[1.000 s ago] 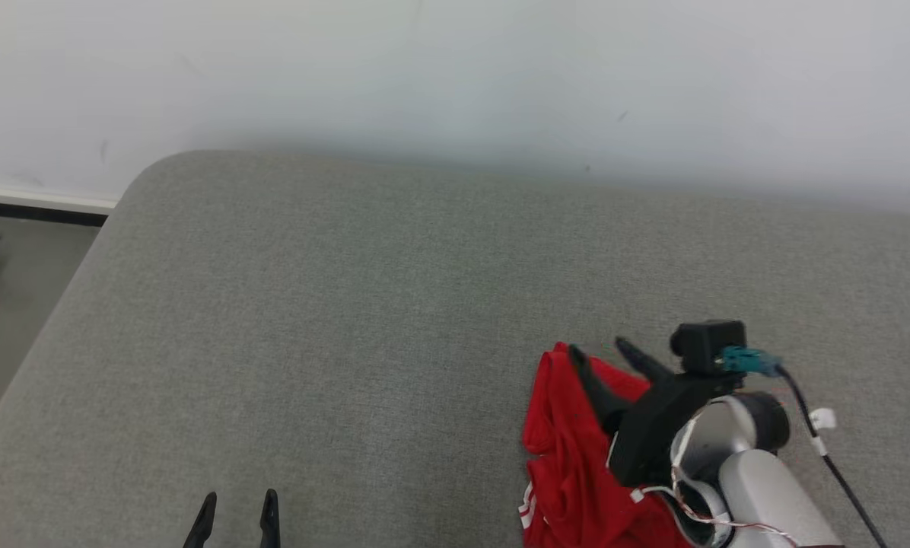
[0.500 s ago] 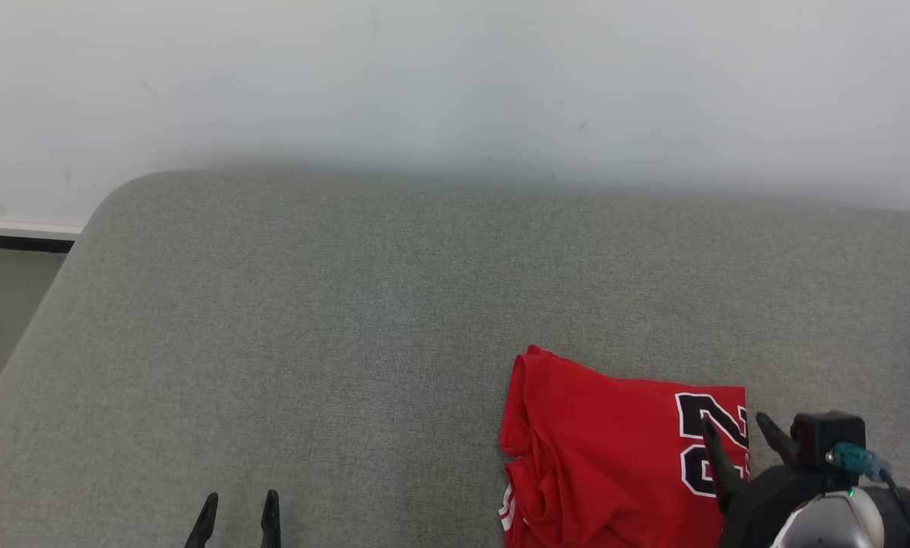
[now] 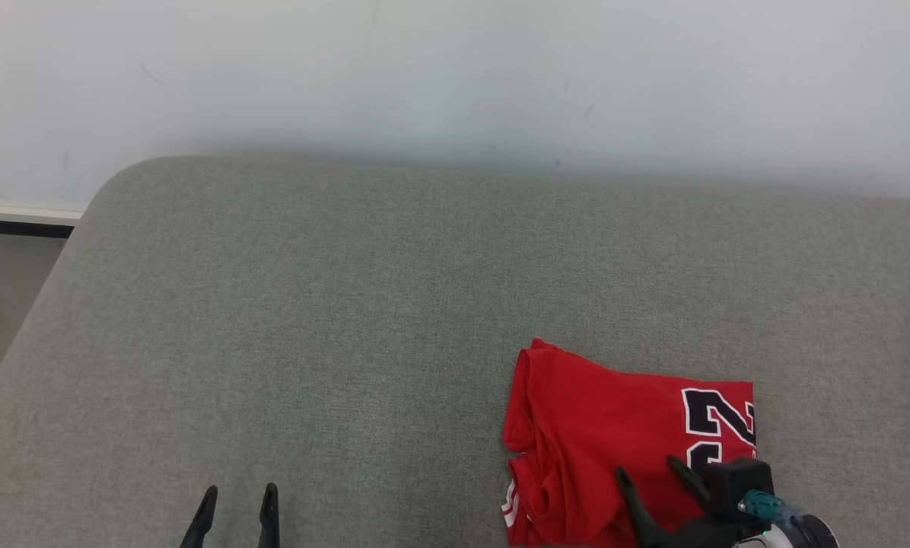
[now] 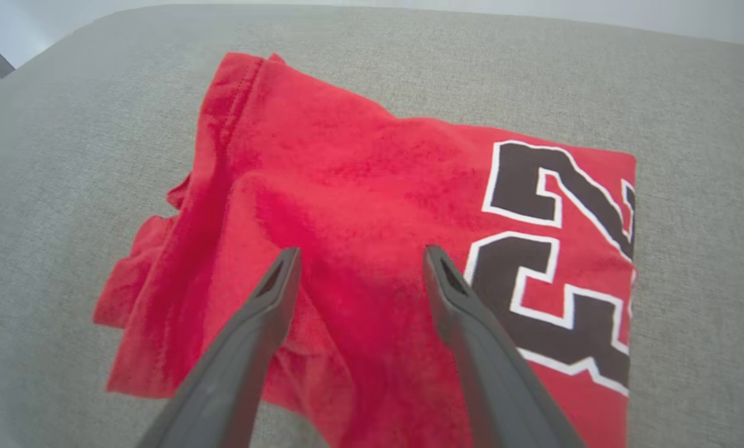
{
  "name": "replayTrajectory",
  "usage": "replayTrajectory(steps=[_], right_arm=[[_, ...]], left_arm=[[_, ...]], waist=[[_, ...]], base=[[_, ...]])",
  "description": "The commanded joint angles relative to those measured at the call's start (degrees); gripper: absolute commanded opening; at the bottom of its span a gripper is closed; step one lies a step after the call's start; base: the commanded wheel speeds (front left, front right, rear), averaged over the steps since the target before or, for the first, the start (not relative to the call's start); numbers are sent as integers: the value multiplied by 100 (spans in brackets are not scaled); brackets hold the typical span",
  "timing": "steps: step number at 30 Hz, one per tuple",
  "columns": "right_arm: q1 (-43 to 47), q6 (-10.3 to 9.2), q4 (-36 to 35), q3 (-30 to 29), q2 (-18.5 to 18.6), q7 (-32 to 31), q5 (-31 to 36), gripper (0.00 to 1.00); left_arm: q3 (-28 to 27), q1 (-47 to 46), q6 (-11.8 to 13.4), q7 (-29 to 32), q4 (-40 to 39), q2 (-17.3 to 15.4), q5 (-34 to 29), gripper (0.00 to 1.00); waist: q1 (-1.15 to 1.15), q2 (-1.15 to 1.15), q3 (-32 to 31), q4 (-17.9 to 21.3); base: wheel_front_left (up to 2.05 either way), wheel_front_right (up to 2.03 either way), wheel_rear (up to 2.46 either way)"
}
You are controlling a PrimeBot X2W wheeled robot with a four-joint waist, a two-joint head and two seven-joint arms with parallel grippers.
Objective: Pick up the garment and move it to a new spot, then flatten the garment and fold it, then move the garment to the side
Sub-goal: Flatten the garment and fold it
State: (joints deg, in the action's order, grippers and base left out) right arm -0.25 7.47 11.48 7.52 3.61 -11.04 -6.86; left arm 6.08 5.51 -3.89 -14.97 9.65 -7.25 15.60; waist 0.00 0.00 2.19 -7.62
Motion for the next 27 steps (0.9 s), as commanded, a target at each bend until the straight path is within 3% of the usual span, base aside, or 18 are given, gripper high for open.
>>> replayTrajectory(steps=[1, 11, 23, 24, 26, 27], right_arm=[[-15, 0, -80, 52, -26, 57, 27, 100], [163, 0, -469, 1050, -65, -293, -213, 100], [241, 0, -310, 1154, -75, -495, -153, 100], [247, 0, -296, 1141, -74, -500, -136, 98], [249, 0, -273, 1126, -76, -525, -136, 83], [242, 0, -262, 1130, -76, -529, -133, 49]], left_arm=[[-19, -42, 0, -26, 16, 9, -77, 100], [-71, -15, -57, -27, 53, 26, -100, 100], [-111, -12, -139, -27, 71, 47, -148, 100], [-115, -10, -144, -27, 73, 50, -154, 100], [-123, -8, -152, -27, 77, 59, -162, 100], [-124, -10, -143, -27, 78, 64, -168, 100]], waist=[[0, 0, -13, -13], [0, 0, -37, -49], [0, 0, 8, -145], [0, 0, 11, -151], [0, 0, 16, -159], [0, 0, 20, -164]], base=[[0, 0, 0], [0, 0, 0], [0, 0, 0], [0, 0, 0], [0, 0, 0], [0, 0, 0]])
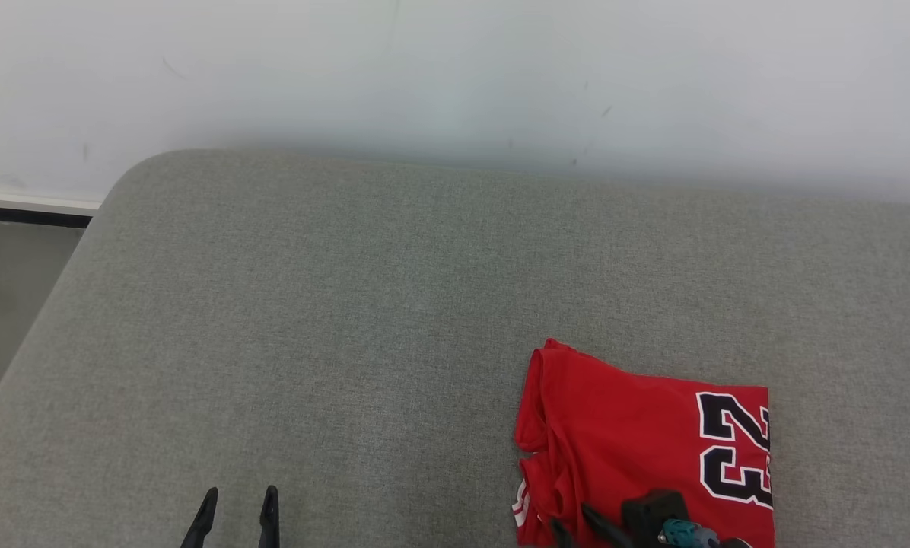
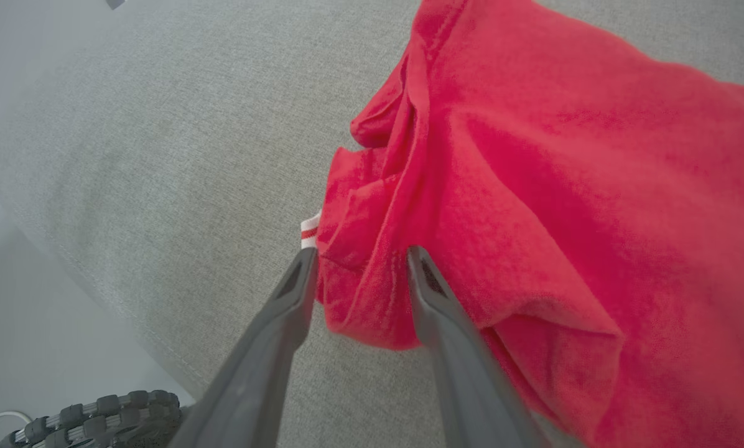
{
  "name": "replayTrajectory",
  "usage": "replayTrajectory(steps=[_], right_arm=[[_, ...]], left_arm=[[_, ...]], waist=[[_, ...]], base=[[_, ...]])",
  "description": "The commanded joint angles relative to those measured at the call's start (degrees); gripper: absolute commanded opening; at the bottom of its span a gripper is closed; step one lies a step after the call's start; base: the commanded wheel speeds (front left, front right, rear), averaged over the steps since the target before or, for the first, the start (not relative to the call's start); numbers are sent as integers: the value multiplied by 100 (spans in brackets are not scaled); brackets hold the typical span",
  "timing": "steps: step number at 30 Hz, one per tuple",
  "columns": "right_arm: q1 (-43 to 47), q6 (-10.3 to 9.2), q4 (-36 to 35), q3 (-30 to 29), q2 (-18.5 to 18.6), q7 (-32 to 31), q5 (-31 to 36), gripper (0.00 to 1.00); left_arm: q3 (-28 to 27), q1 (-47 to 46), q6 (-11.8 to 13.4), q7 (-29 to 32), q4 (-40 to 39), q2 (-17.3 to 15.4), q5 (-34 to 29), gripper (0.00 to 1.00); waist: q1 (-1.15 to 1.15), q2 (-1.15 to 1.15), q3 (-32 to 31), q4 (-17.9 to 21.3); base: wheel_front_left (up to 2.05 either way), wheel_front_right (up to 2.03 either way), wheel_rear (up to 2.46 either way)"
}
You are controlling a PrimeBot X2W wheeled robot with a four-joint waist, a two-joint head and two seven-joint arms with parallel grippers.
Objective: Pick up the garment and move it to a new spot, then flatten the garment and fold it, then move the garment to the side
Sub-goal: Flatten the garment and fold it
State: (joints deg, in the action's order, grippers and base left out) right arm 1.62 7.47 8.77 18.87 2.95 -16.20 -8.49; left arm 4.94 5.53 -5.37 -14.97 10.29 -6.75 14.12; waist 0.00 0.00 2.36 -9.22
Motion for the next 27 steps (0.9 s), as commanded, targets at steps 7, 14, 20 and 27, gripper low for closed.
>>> replayTrajectory(steps=[7, 14, 20, 27], right_arm=[[-112, 0, 54, 159, -9, -13, -29, 0], [-388, 0, 231, 508, -11, -20, -175, 0], [-535, 0, 549, 656, -11, -59, -255, 0], [-632, 0, 506, 834, -11, 213, -538, 100]], left_arm=[[-29, -60, -23, -27, 20, 44, -48, 100], [-55, -100, -51, -28, 27, 82, -68, 100], [-46, -107, -57, -28, 43, 107, -80, 100], [-141, -48, -42, -28, 37, 122, -97, 100]], waist=[[0, 0, 45, -36], [0, 0, 98, -67], [0, 0, 135, -104], [0, 0, 92, -39]], base=[[0, 0, 0], [0, 0, 0], [0, 0, 0], [0, 0, 0]])
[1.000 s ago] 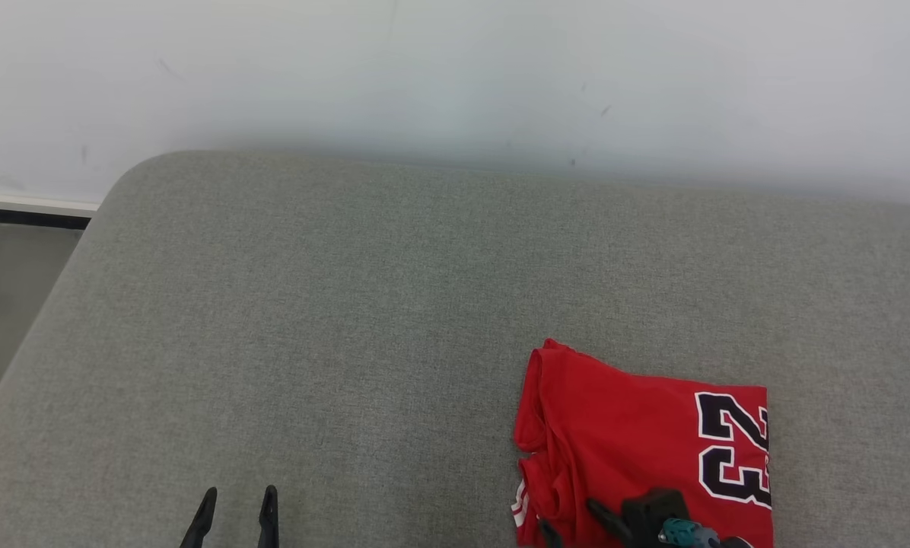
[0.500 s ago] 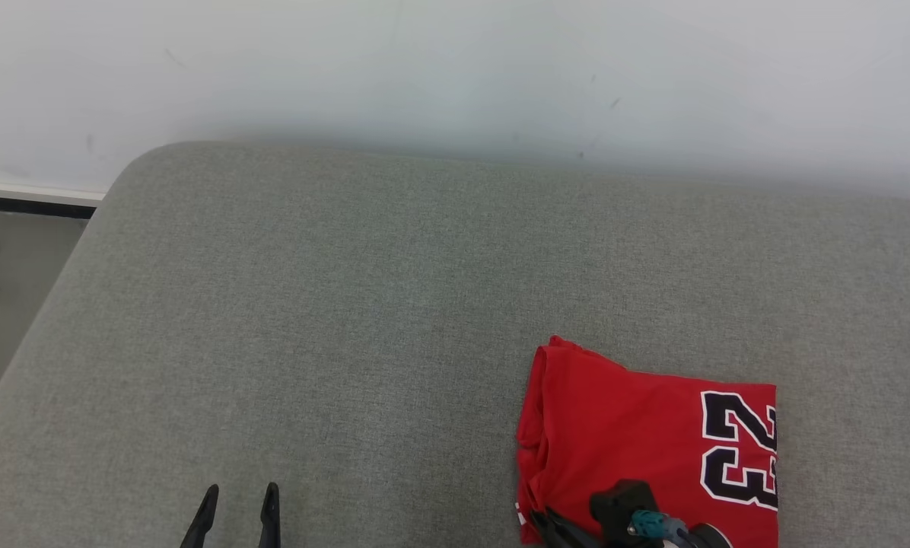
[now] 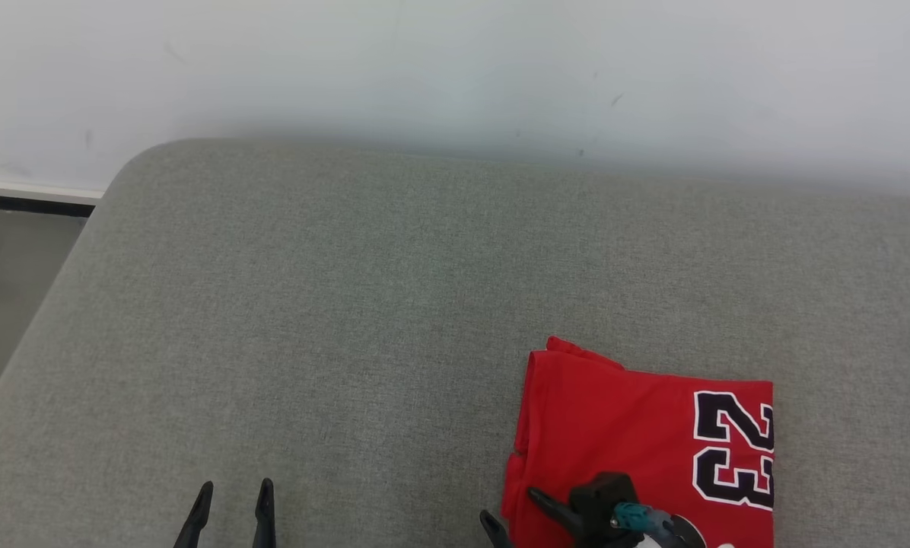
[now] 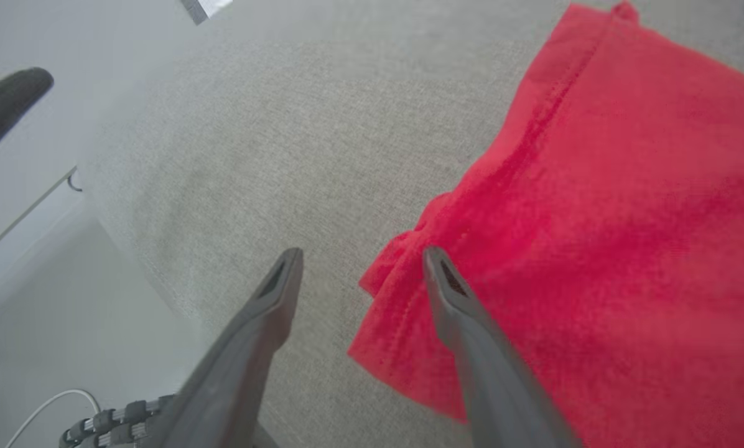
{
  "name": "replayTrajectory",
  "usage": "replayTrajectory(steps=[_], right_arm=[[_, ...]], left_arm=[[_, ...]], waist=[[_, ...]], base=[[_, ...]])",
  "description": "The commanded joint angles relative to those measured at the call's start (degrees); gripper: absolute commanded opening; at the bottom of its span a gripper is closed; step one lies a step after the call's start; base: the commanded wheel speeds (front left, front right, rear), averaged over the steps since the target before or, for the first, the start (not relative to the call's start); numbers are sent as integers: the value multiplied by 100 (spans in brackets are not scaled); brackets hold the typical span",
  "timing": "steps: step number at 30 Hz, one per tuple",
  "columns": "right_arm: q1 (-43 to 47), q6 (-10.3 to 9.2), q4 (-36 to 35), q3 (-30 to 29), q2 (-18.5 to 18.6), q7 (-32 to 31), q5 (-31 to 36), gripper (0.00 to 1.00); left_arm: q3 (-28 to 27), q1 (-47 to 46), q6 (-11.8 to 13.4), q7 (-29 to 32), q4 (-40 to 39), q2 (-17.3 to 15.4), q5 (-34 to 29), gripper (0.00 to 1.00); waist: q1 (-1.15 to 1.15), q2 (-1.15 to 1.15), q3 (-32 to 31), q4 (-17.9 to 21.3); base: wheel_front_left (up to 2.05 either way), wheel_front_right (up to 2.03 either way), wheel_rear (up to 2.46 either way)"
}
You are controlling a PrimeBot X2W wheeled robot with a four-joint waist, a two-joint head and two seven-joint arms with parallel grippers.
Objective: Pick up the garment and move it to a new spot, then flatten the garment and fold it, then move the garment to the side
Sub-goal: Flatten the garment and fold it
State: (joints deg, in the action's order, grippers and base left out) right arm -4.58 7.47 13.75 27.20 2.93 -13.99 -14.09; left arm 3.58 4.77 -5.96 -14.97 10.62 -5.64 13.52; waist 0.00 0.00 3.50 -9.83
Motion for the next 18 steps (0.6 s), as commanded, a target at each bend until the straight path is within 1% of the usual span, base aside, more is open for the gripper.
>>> replayTrajectory(steps=[1, 4, 8, 12, 14, 15, 18], right_arm=[[-2, 0, -26, 13, -6, 51, -56, 100], [50, 0, -208, -27, -6, 213, -226, 100], [166, 0, -483, -317, -3, 459, -194, 100], [246, 0, -773, -774, -5, 824, 61, 100], [313, 0, -863, -1114, 3, 1066, 158, 100], [343, 0, -925, -1388, -5, 1255, 265, 100], [334, 0, -934, -1770, -1, 1478, 572, 100]], left_arm=[[-20, 51, 22, -28, 5, 12, -40, 100], [-70, 110, 34, -28, -11, 18, -46, 100], [-146, 202, 54, -27, -71, 24, -54, 100], [-282, 264, 100, -26, -246, 44, -83, 100], [-315, 312, 114, -22, -316, 77, -100, 100], [-364, 329, 121, -22, -381, 86, -115, 100], [-415, 331, 107, -23, -433, 121, -120, 100]], waist=[[0, 0, -47, 44], [0, 0, -165, 147], [0, 0, -338, 328], [0, 0, -478, 548], [0, 0, -519, 644], [0, 0, -556, 733], [0, 0, -605, 853]], base=[[0, 0, 0], [0, 0, 0], [0, 0, 0], [0, 0, 0], [0, 0, 0], [0, 0, 0], [0, 0, 0]])
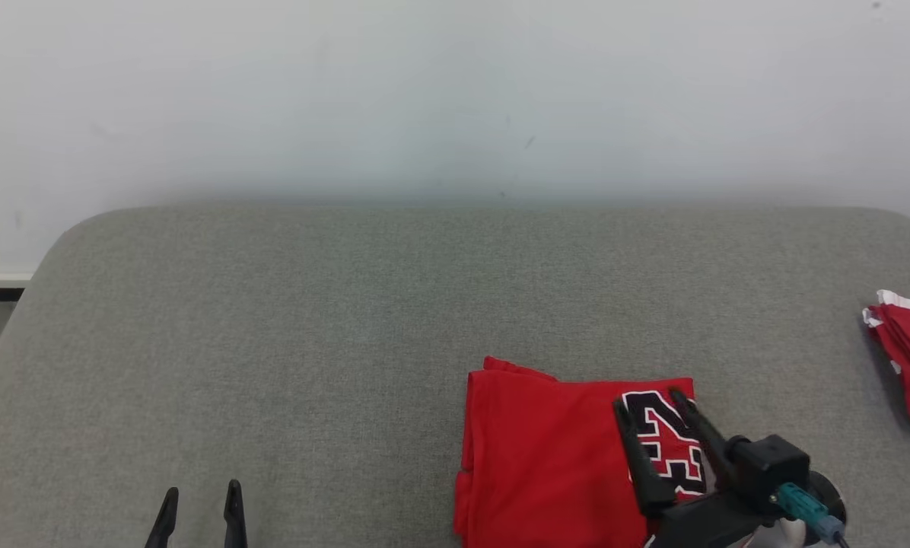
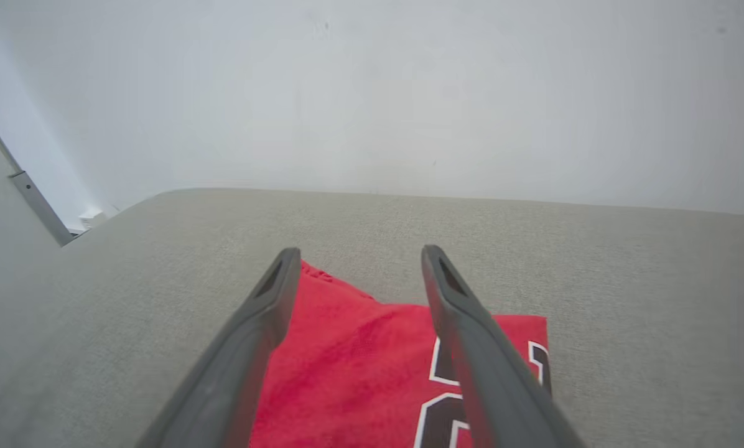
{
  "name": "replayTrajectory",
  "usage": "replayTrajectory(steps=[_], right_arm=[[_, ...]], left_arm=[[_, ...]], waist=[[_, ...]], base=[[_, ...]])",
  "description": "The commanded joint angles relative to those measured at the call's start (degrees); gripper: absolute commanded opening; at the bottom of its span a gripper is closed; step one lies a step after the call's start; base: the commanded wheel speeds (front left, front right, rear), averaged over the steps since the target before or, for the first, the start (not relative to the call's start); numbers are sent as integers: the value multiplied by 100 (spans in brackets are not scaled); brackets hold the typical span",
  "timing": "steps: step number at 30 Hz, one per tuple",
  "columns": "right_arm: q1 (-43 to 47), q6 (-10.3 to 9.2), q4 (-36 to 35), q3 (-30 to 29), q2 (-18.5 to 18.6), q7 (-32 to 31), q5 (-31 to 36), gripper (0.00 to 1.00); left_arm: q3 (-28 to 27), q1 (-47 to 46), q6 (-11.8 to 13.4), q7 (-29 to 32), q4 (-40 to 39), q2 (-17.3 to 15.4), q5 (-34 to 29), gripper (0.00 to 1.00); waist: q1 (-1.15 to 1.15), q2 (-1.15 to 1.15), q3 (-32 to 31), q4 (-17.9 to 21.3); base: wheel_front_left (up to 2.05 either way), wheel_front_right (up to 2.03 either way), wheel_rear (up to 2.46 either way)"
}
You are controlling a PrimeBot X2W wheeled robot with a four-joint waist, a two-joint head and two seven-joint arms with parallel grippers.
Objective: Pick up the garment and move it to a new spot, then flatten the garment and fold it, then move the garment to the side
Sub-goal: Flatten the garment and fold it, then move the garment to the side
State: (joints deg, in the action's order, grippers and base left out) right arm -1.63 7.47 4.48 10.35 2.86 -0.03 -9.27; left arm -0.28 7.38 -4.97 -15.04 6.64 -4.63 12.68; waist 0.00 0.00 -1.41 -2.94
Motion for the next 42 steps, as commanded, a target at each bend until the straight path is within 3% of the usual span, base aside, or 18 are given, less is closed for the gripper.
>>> replayTrajectory(steps=[1, 10, 22, 42], right_arm=[[43, 0, 6, -196, 5, 143, 154, 100], [-23, 0, 504, -759, 451, 753, 8, 100], [37, 0, 1294, -480, 1037, 1253, -480, 100], [89, 0, 1587, -453, 972, 1382, -515, 100]], left_arm=[[-44, 63, 0, -16, -38, 31, -41, 100], [-211, -142, -81, -16, 73, 97, -23, 100], [-476, -67, -175, -16, 325, 134, 50, 100], [-514, 123, -142, -16, 386, 175, -13, 100]], waist=[[0, 0, -126, 193], [0, 0, -270, 377], [0, 0, -482, 429], [0, 0, -477, 468]], base=[[0, 0, 0], [0, 0, 0], [0, 0, 0], [0, 0, 0]])
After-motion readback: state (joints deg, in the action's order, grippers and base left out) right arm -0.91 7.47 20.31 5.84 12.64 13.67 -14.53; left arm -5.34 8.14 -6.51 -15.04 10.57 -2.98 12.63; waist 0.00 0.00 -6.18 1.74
